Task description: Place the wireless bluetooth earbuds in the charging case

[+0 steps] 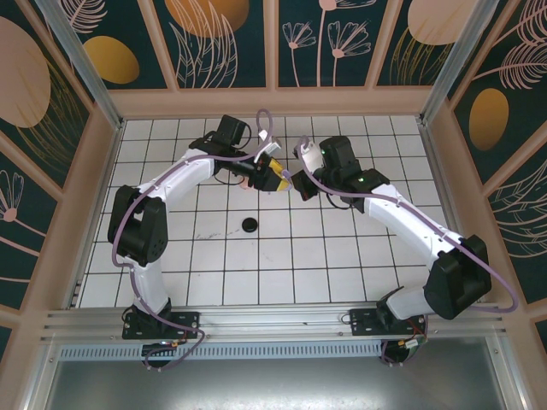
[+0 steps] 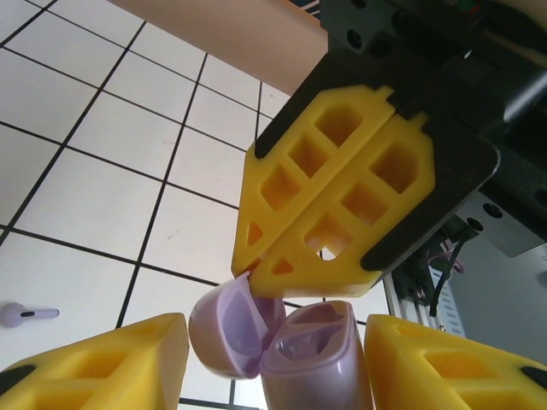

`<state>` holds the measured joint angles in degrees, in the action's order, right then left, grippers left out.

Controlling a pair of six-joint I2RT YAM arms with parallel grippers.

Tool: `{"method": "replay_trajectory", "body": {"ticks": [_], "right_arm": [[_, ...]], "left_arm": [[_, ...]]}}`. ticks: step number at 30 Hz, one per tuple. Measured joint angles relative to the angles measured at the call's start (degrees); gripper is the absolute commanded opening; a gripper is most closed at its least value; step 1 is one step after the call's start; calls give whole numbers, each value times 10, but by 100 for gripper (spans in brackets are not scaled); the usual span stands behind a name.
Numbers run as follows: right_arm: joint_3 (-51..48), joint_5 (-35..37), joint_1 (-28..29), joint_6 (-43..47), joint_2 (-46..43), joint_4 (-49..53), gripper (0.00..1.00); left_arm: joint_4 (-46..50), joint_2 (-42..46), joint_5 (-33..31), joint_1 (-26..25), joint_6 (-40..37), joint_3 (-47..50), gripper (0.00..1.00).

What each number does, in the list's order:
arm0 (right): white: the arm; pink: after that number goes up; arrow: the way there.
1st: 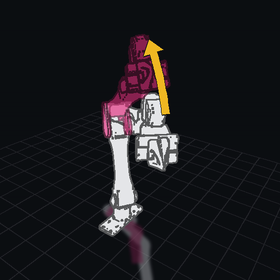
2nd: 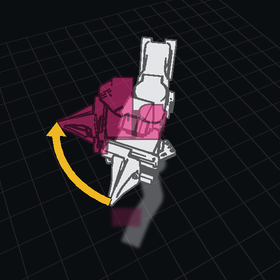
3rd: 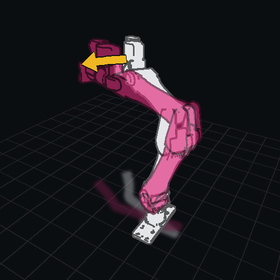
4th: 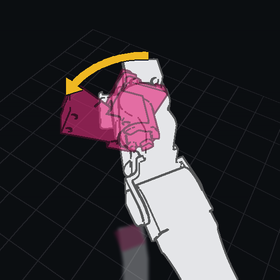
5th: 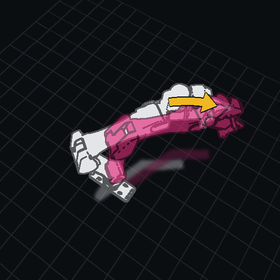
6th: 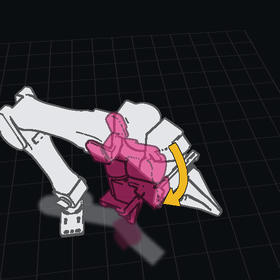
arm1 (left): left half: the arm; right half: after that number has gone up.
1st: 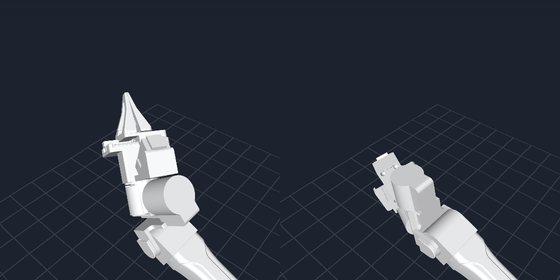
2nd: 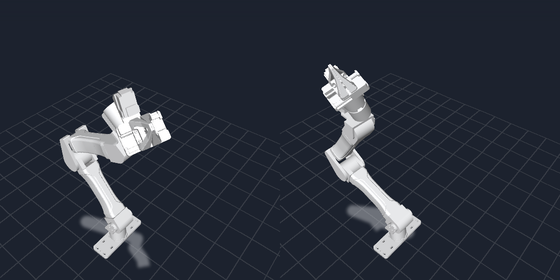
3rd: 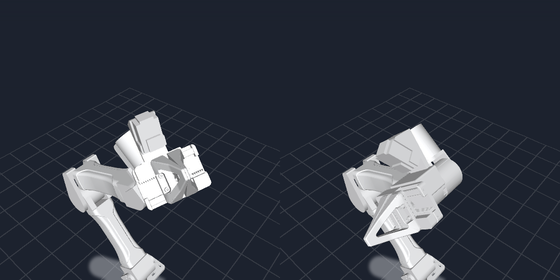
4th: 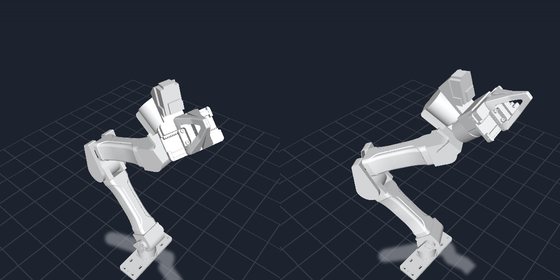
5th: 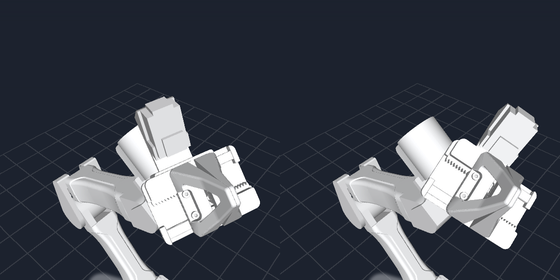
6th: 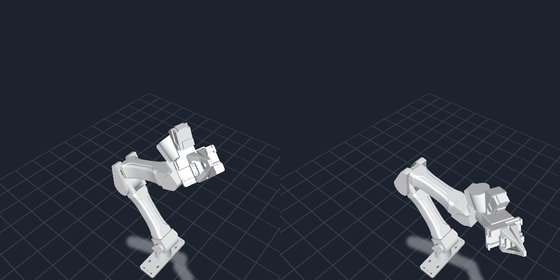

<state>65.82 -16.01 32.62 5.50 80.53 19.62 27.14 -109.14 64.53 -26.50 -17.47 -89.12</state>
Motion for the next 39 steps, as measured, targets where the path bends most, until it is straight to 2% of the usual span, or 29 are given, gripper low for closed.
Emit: {"method": "replay_trajectory", "body": {"ticks": [4, 12, 31, 34, 39], "right_arm": [[0, 2, 0, 0, 0, 0, 0], [0, 3, 0, 0, 0, 0, 0], [0, 10, -4, 0, 0, 0, 0], [0, 10, -4, 0, 0, -1, 0], [0, 13, -6, 0, 0, -1, 0]], "left_arm": [[-2, 0, 2, 1, 7, 0, 47], [-6, 0, 10, 2, 11, 10, 55], [-30, 4, 13, 2, 23, 25, 56], [-43, 4, 15, 2, 34, 27, 52], [-46, 4, 15, 3, 48, 30, 37]]}}
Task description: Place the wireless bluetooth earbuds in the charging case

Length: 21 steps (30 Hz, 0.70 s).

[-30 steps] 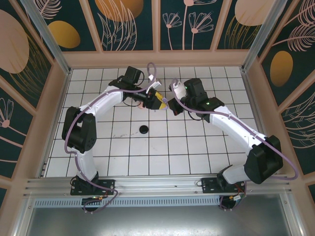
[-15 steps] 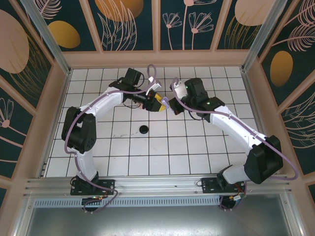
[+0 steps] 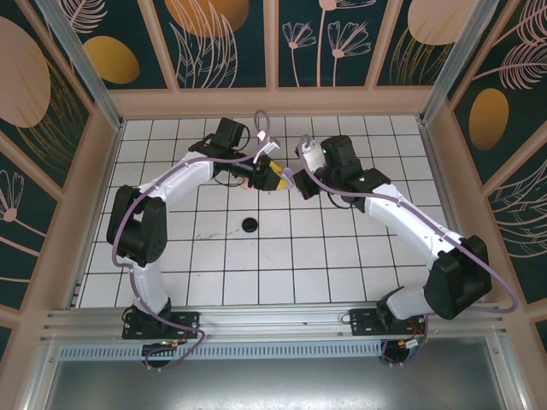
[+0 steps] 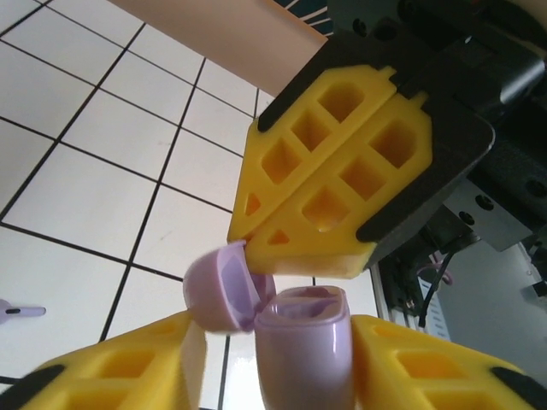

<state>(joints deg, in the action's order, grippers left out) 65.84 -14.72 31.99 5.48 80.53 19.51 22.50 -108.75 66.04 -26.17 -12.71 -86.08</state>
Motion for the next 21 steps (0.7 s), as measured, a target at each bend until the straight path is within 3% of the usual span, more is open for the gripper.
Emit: {"method": "replay_trajectory", "body": {"ticks": [5, 9, 11, 17, 21], "right_arm": [[0, 3, -2, 0, 0, 0, 1], [2, 3, -2, -12, 0, 0, 34], [6, 3, -2, -20, 0, 0, 43], [8, -22, -49, -54, -37, -6, 50], [-4, -46, -94, -89, -87, -24, 50]], "left_arm": [[-9, 2, 13, 0, 7, 8, 20], [-33, 8, 16, 0, 16, 24, 15], [-57, 15, 14, 0, 30, 39, 13], [-163, 48, -31, 1, 98, 96, 0], [-264, 87, -84, 14, 160, 152, 0]]}}
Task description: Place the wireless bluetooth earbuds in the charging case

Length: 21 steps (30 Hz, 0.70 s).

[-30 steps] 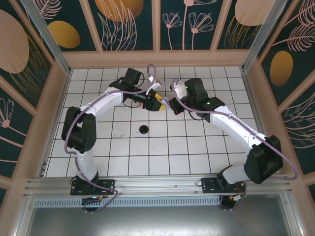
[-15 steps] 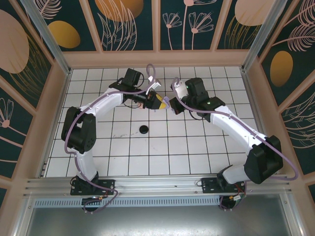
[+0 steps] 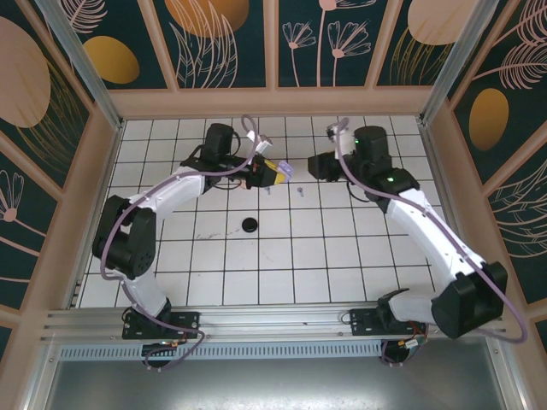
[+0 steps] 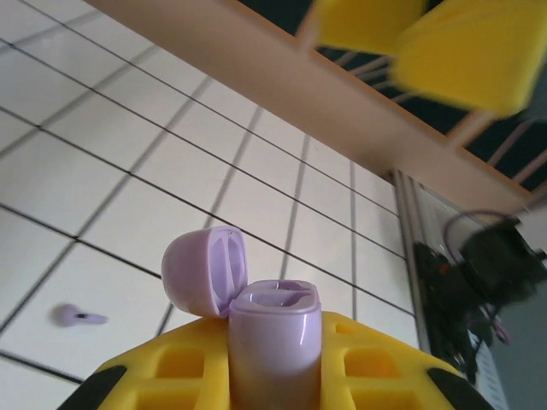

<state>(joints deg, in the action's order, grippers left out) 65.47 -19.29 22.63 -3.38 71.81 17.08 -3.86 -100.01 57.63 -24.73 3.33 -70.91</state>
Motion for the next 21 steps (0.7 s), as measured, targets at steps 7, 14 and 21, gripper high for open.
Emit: {"method": "replay_trajectory", "body": {"ticks": [7, 14, 21], "right_arm": [[-7, -2, -9, -61, 13, -19, 51], [-1, 21, 6, -113, 153, -19, 49], [92, 69, 73, -142, 313, 13, 47]], "left_arm": [[-194, 115, -137, 40, 91, 141, 0], [-345, 217, -279, 40, 132, 259, 0], [-441, 257, -379, 40, 168, 330, 0]]}}
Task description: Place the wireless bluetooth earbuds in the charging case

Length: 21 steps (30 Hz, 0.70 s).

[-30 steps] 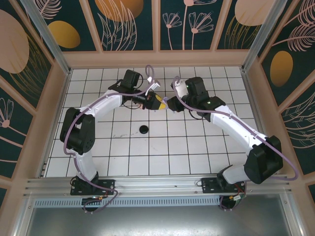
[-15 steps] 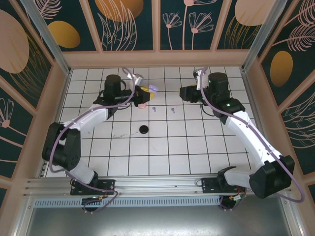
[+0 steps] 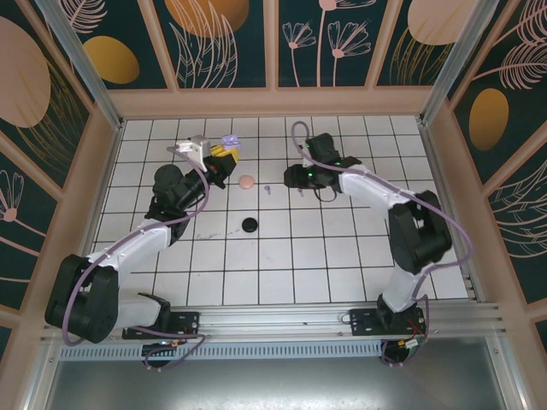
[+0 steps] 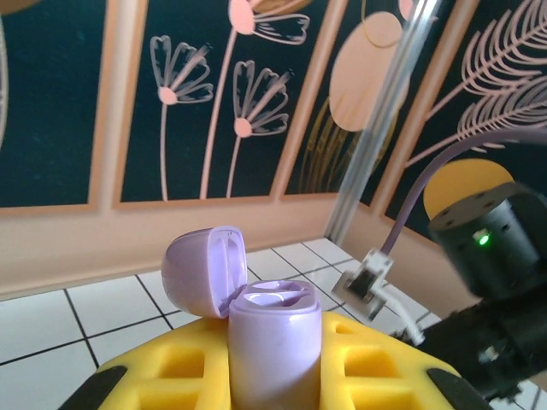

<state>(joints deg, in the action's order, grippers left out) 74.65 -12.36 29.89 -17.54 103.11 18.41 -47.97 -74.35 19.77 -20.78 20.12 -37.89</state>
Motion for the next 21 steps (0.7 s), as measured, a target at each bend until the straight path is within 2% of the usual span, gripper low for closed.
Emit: {"method": "replay_trajectory", "body": {"ticks": [11, 21], "right_arm": [[186, 84, 62, -9, 171, 90, 44], [284, 140, 91, -8, 250, 156, 43]], "left_arm": [[-40, 24, -51, 0, 21, 19, 0], [-54, 35, -55, 0, 25, 32, 0]]}}
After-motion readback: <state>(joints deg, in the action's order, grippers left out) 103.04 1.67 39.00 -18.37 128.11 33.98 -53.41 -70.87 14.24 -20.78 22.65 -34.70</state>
